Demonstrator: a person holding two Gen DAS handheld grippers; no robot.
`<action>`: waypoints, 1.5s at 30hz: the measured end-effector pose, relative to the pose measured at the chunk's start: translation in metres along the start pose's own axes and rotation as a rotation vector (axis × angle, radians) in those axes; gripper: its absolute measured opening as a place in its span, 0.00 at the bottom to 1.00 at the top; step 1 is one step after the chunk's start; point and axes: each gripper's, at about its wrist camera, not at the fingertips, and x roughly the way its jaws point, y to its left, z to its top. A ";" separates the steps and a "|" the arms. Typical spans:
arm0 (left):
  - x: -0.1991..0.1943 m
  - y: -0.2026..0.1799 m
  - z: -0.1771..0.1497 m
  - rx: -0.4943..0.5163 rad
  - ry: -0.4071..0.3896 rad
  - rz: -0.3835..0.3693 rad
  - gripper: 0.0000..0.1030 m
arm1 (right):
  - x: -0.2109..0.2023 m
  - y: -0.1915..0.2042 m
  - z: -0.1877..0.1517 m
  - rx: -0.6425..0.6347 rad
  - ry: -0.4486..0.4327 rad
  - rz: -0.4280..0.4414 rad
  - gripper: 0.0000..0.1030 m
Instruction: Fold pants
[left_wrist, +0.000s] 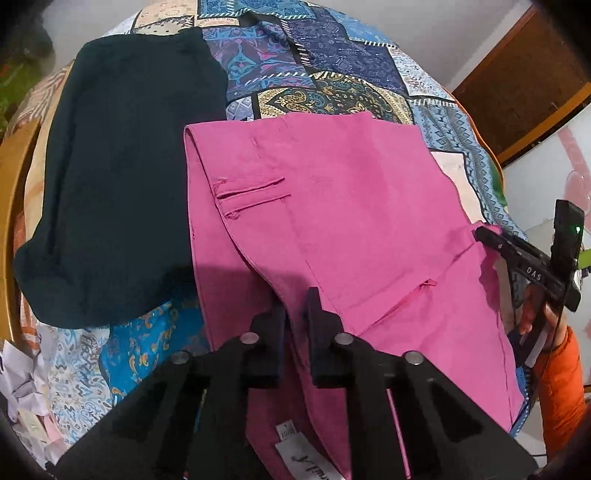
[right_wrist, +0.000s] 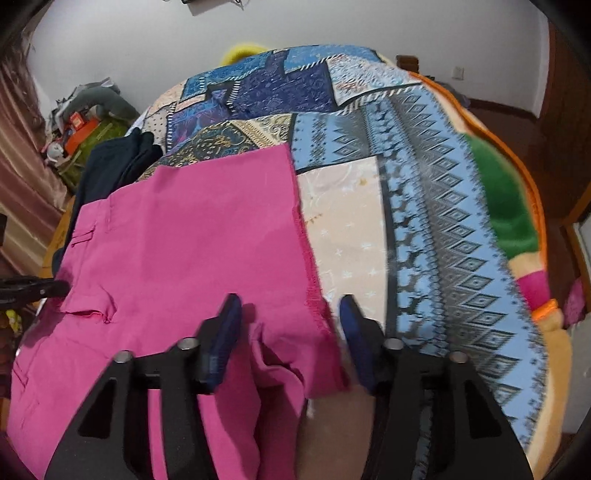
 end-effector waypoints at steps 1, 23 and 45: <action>0.000 -0.001 0.001 0.002 -0.004 0.001 0.08 | 0.001 0.001 -0.001 -0.006 0.004 0.000 0.34; 0.003 -0.014 0.001 0.145 -0.114 0.241 0.06 | 0.000 0.007 -0.008 -0.149 0.005 -0.134 0.06; -0.050 0.027 0.054 0.034 -0.226 0.204 0.47 | -0.045 0.026 0.050 -0.131 -0.155 -0.074 0.71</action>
